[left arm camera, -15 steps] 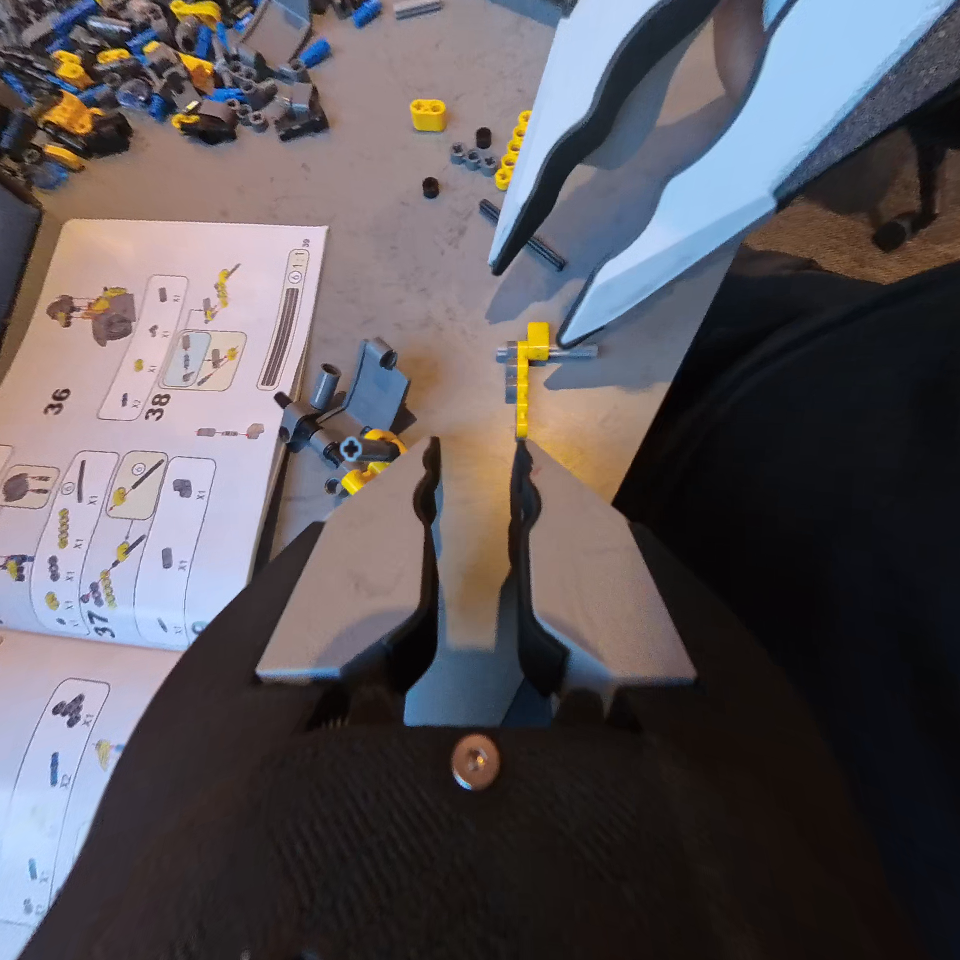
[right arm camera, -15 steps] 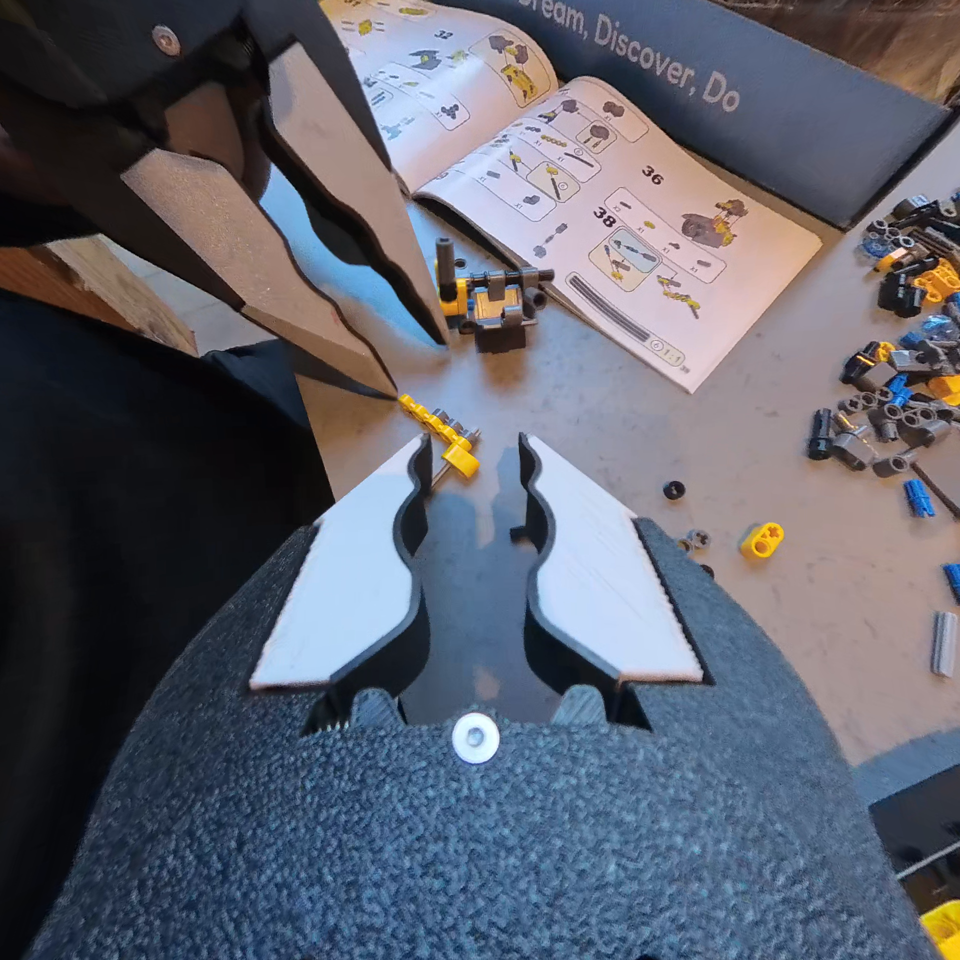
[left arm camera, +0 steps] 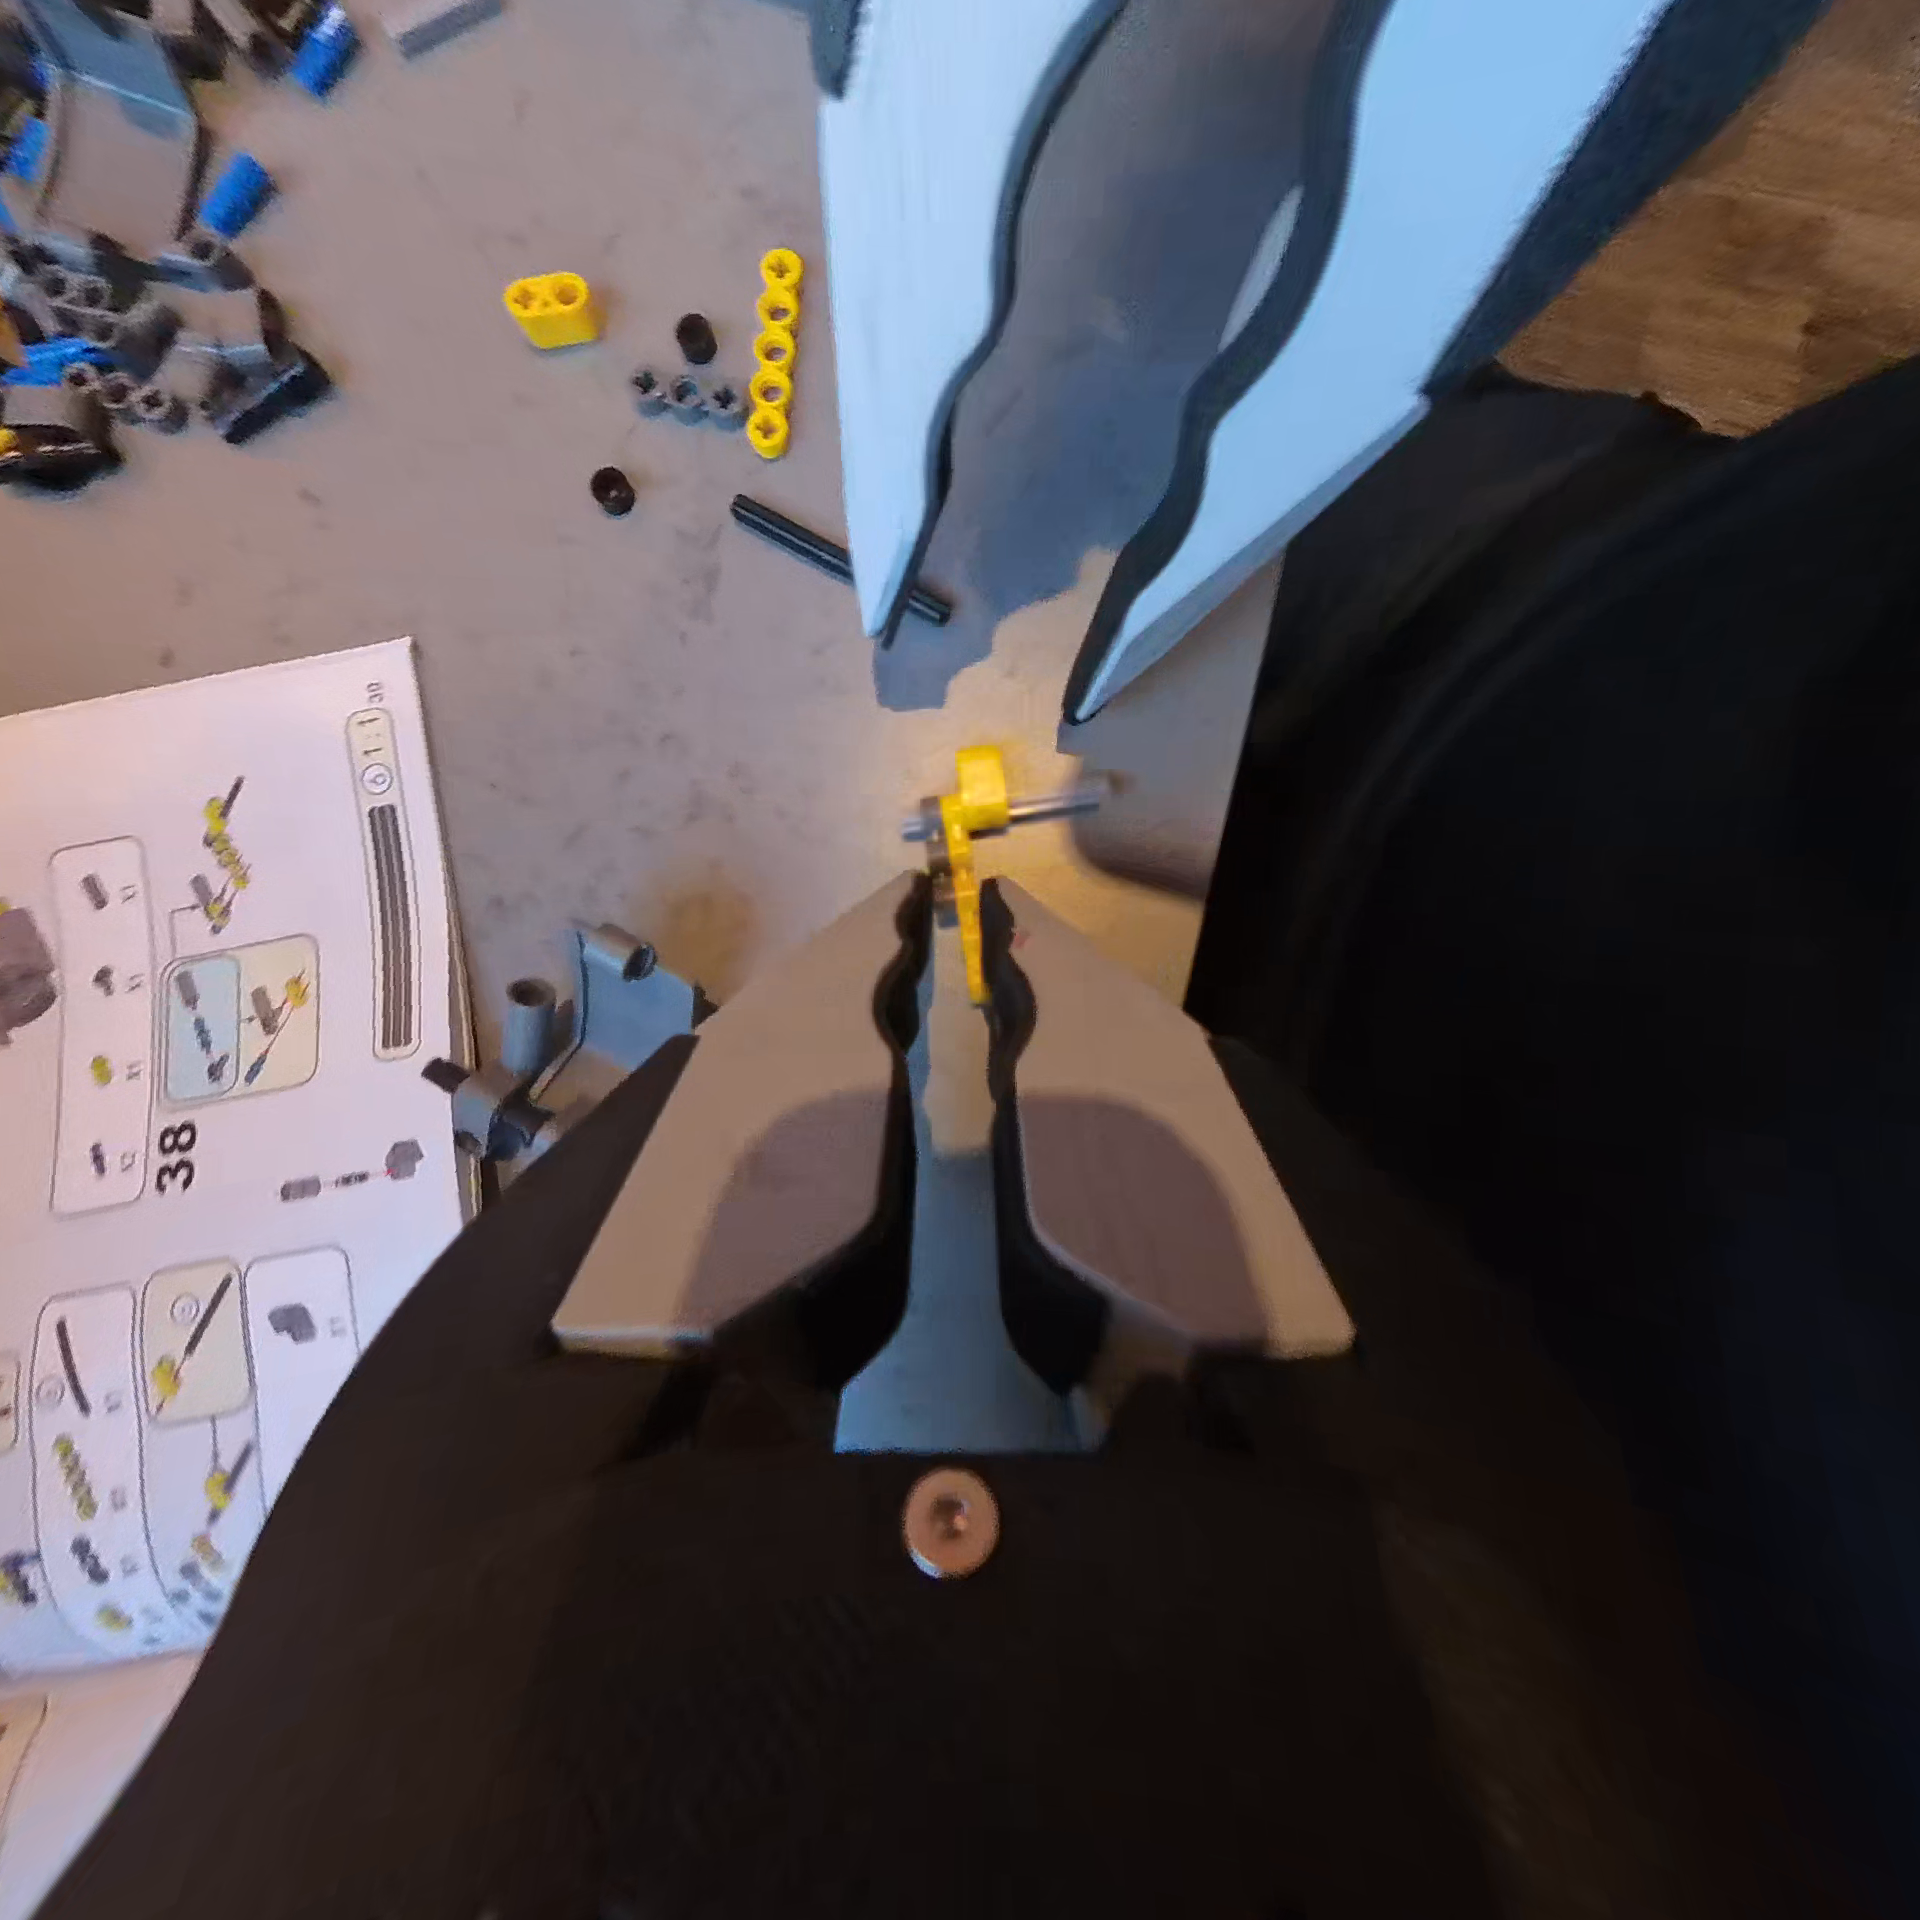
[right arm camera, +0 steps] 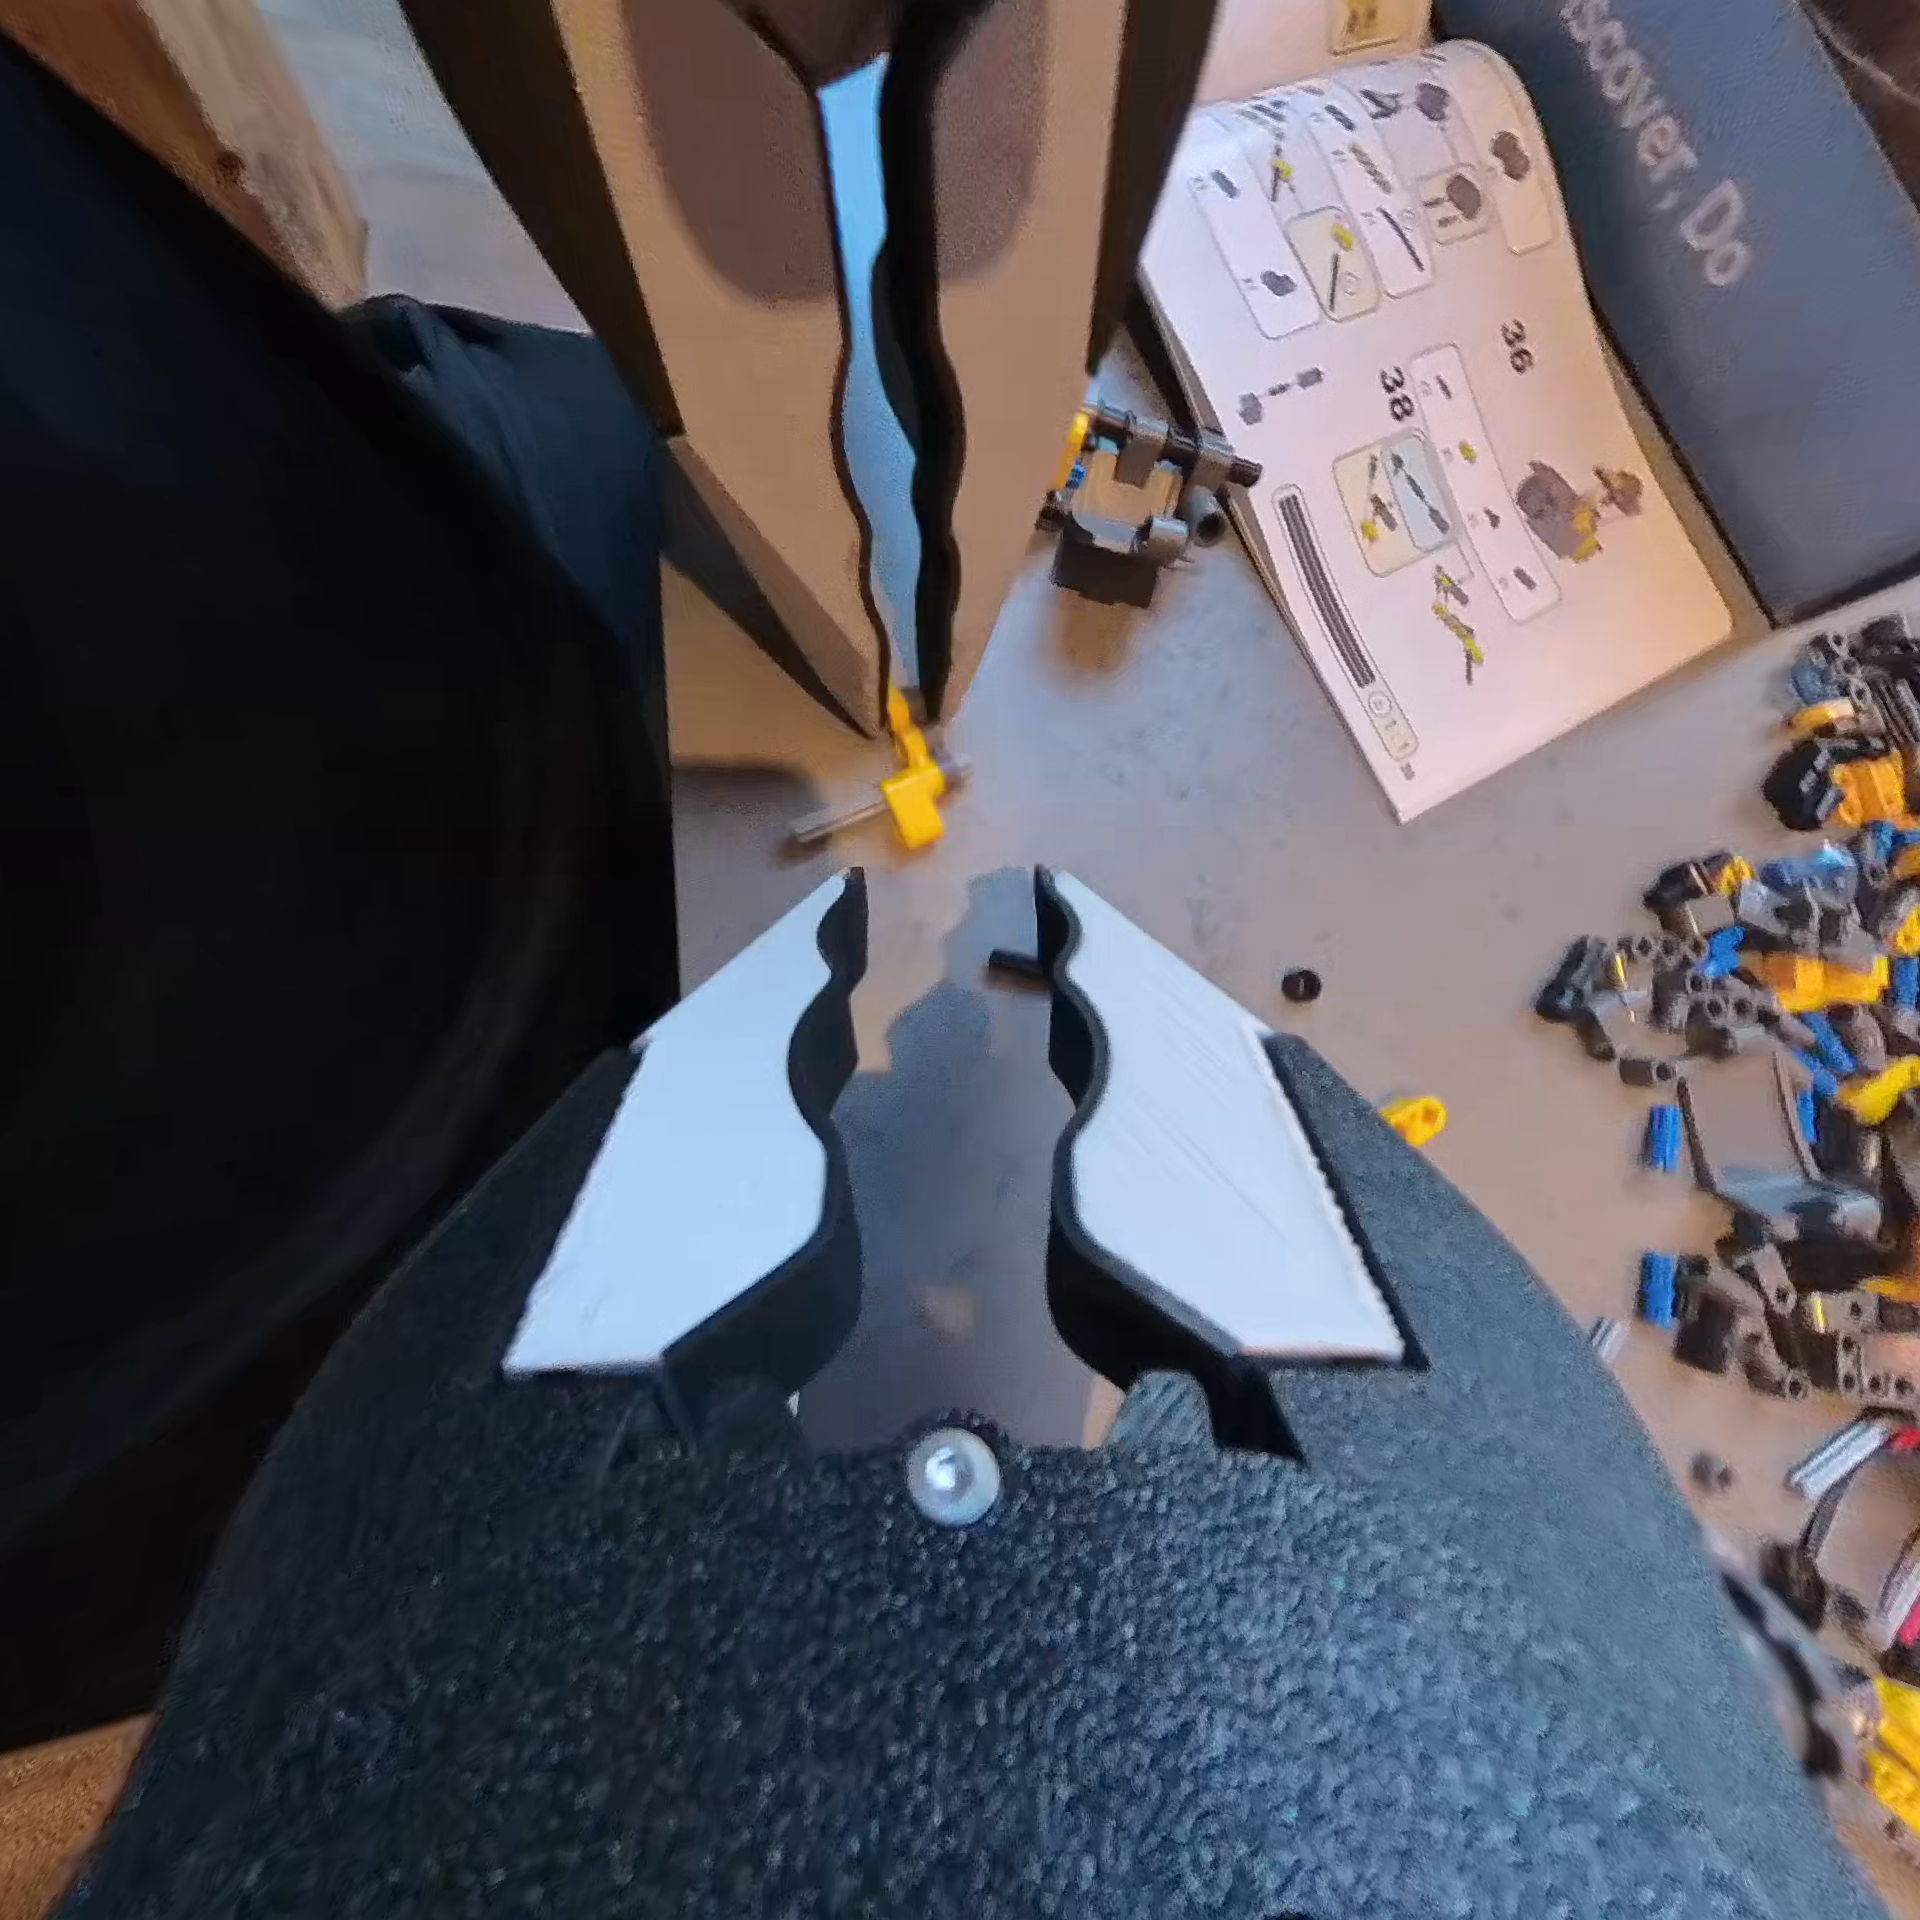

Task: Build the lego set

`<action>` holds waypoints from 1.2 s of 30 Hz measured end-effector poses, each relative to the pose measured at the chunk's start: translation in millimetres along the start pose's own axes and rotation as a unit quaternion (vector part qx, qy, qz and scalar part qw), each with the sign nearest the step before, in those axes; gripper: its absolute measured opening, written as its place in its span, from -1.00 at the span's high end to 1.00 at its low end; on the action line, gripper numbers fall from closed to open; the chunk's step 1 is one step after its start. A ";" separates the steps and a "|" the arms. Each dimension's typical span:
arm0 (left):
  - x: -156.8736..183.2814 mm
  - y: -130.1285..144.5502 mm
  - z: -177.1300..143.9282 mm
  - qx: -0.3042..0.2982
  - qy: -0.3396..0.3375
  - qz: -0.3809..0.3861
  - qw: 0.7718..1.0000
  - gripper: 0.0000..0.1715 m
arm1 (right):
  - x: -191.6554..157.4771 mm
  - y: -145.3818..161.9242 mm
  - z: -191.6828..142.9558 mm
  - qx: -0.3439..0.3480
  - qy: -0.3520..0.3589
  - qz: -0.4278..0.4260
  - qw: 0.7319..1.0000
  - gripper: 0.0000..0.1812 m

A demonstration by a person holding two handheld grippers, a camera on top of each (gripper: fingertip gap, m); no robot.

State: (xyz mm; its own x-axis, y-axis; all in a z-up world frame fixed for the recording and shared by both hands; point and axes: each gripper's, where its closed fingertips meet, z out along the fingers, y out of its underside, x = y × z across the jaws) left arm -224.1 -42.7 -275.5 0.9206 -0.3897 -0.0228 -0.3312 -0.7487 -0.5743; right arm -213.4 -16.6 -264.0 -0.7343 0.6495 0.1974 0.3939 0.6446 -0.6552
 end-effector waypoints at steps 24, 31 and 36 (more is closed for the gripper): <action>8.2 -1.0 -0.4 0.087 0.058 0.031 0.994 0.94 | -21.6 -13.0 20.8 -0.016 -0.163 -0.013 0.986 0.86; 10.8 -0.1 -2.1 0.093 0.077 0.003 0.993 0.93 | -24.0 -12.5 19.4 -0.055 -0.196 0.043 0.978 0.83; 10.3 -1.6 -1.3 0.093 0.083 -0.010 0.992 0.93 | -21.8 -16.0 16.5 -0.001 -0.182 0.041 0.983 0.44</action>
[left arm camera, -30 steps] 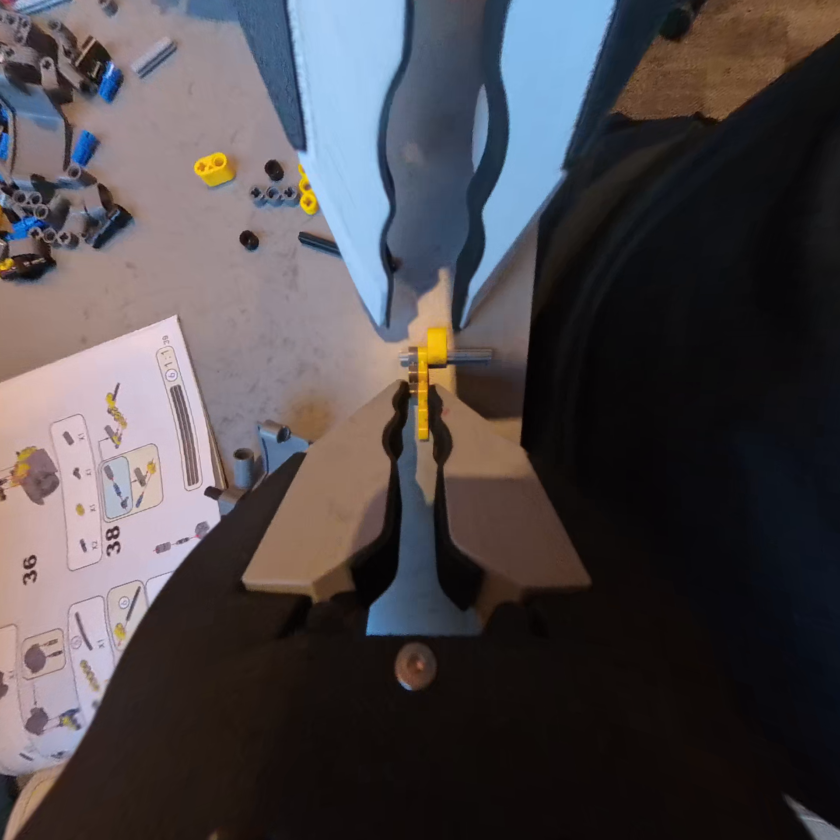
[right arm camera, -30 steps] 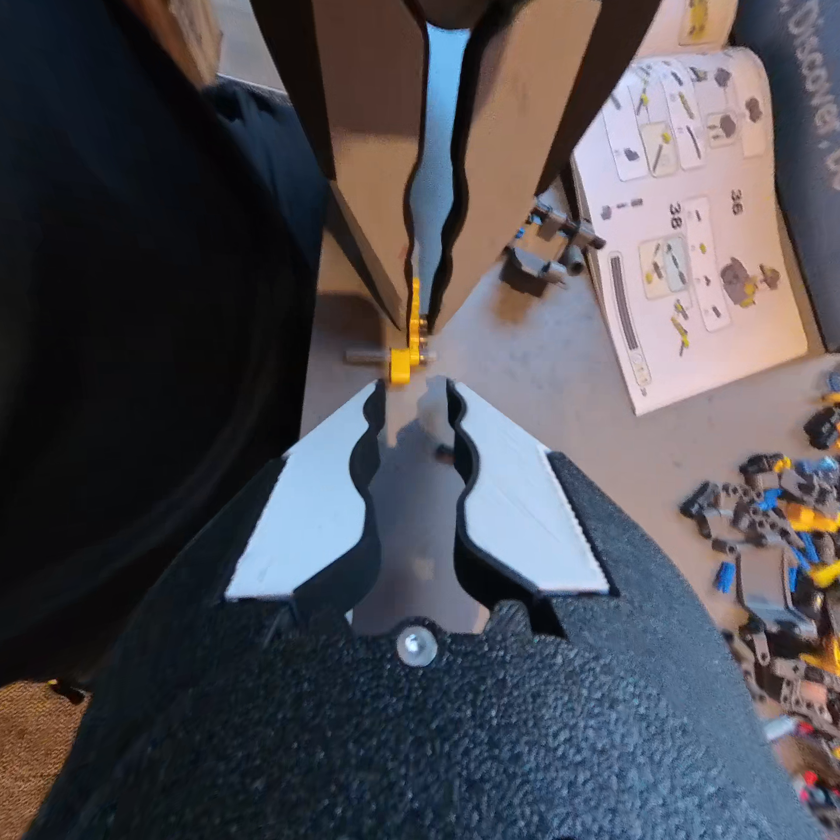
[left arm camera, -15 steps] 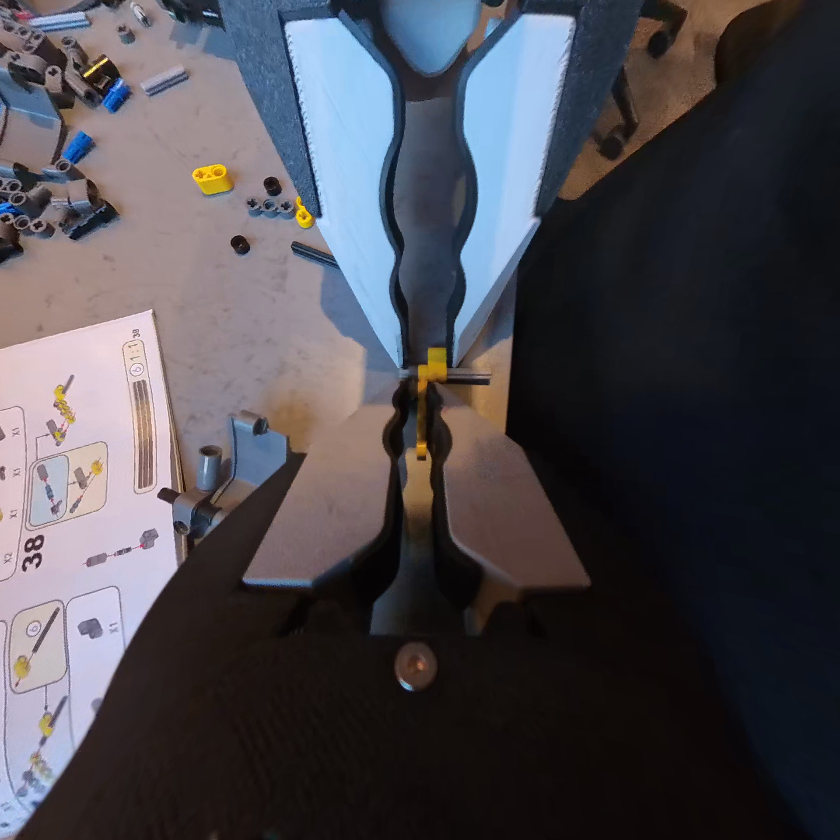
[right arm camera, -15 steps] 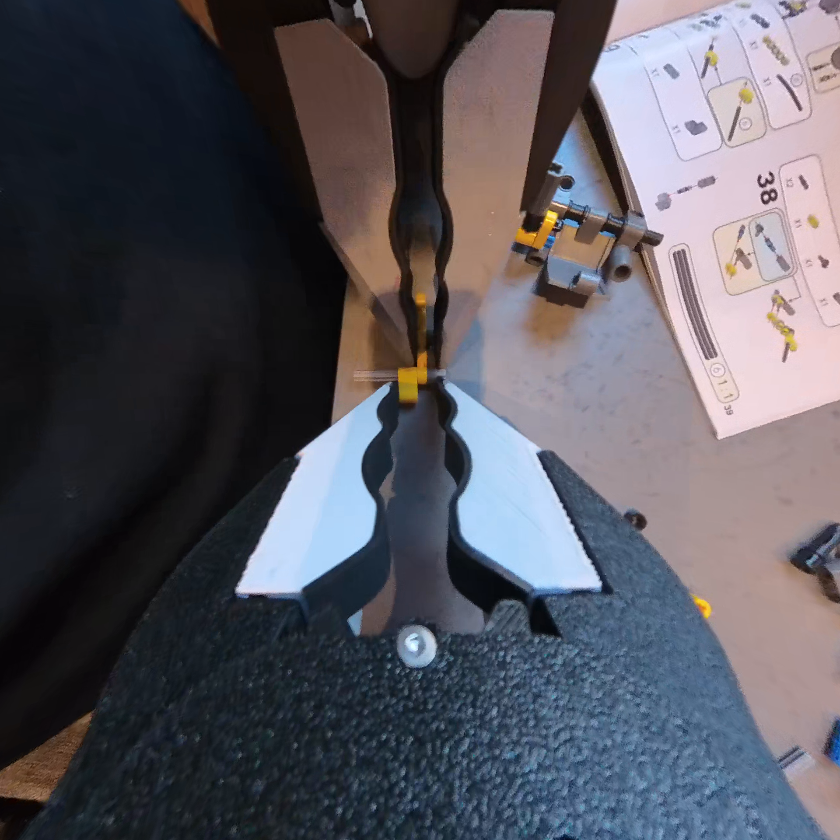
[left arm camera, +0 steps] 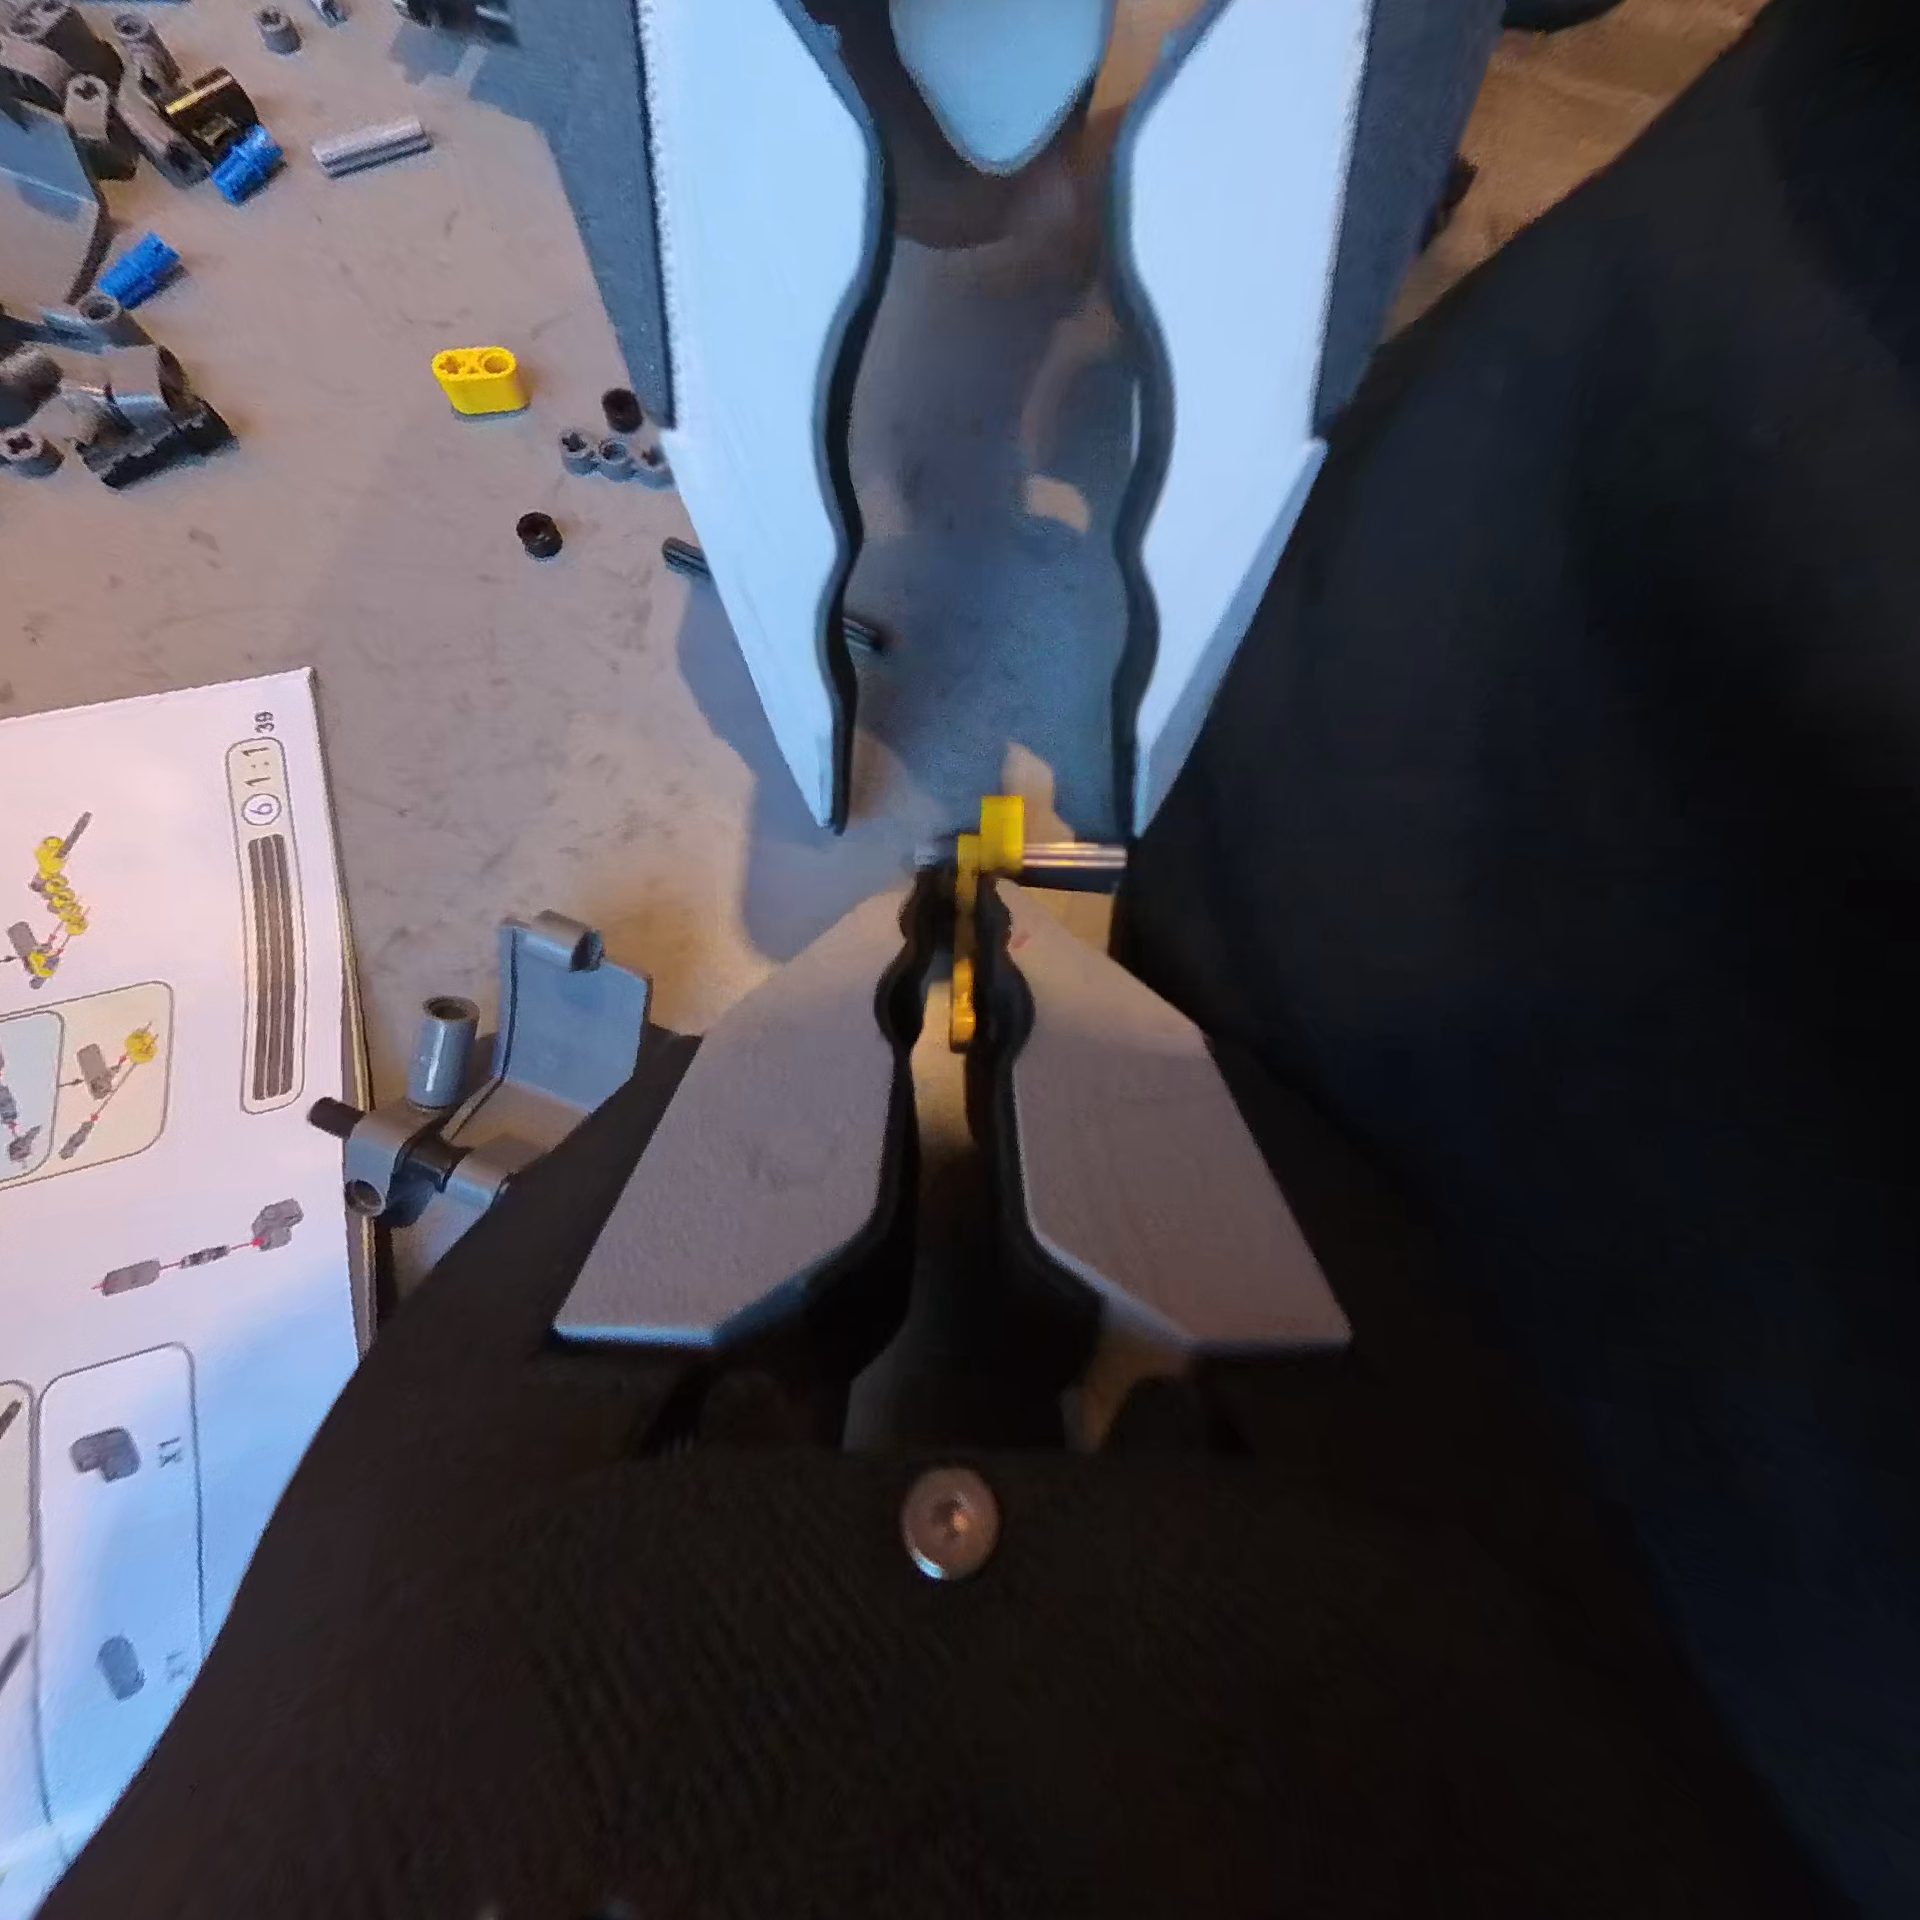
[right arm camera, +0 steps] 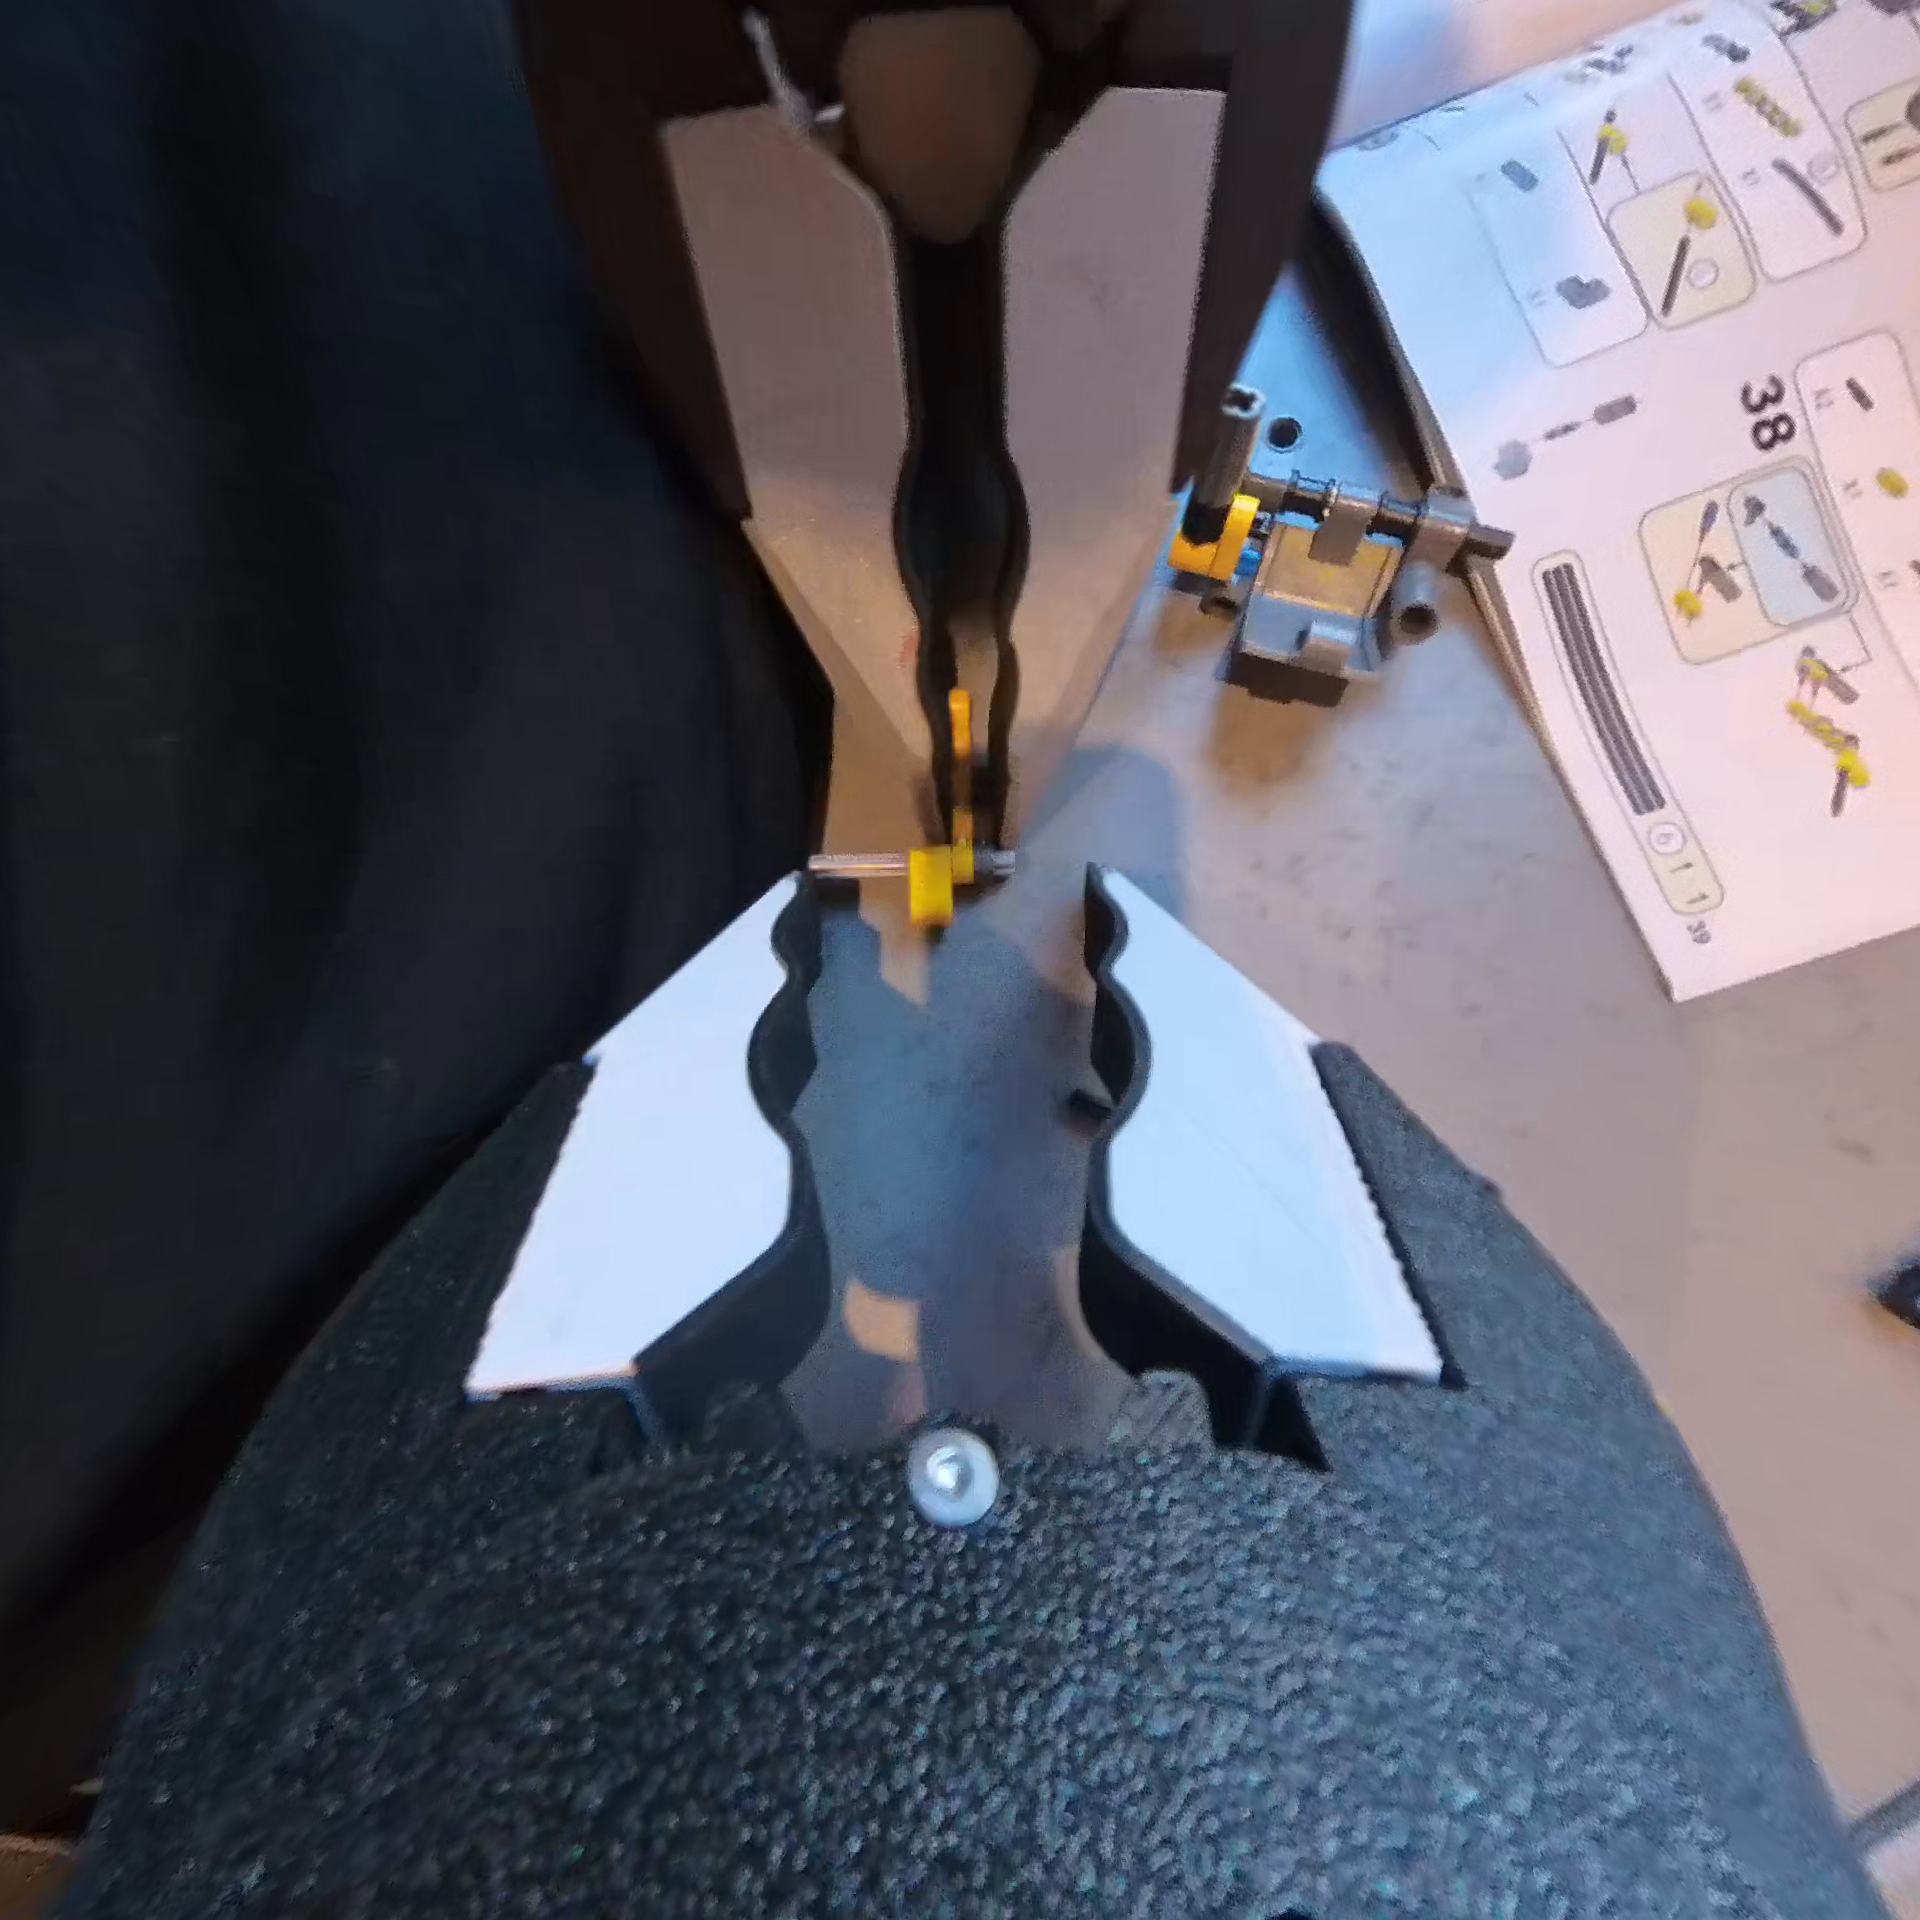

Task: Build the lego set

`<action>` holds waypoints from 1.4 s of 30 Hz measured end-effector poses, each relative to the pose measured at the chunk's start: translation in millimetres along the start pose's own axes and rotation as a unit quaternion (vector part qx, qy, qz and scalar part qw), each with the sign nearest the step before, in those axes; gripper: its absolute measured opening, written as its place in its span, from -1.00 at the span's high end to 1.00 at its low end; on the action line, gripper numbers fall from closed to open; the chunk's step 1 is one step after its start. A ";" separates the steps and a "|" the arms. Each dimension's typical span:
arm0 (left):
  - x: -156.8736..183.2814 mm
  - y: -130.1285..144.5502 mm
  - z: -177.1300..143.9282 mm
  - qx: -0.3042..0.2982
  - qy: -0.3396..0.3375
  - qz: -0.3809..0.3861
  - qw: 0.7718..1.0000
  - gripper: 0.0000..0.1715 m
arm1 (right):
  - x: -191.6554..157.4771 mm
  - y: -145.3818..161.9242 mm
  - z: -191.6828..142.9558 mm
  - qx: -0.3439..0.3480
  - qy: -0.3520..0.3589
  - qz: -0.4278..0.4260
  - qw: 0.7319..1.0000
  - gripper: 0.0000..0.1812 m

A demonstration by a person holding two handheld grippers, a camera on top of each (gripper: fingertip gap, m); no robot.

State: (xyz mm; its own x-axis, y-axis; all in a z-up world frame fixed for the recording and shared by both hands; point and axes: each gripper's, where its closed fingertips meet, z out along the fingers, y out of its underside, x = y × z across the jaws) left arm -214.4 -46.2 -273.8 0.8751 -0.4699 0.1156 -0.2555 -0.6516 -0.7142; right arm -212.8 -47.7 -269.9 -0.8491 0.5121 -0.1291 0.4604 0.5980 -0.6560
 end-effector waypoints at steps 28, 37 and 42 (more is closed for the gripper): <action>6.4 2.2 -6.5 0.006 -0.077 0.093 0.993 0.94 | -9.3 -3.4 11.2 -0.045 -0.021 -0.161 0.986 0.79; 9.1 2.7 -6.9 0.007 -0.099 0.092 0.991 0.94 | -13.0 -3.7 11.8 -0.053 -0.049 -0.169 0.983 0.79; 10.7 2.6 -7.6 0.010 -0.104 0.091 0.990 0.95 | -15.6 -4.8 11.8 -0.041 -0.081 -0.129 0.988 0.79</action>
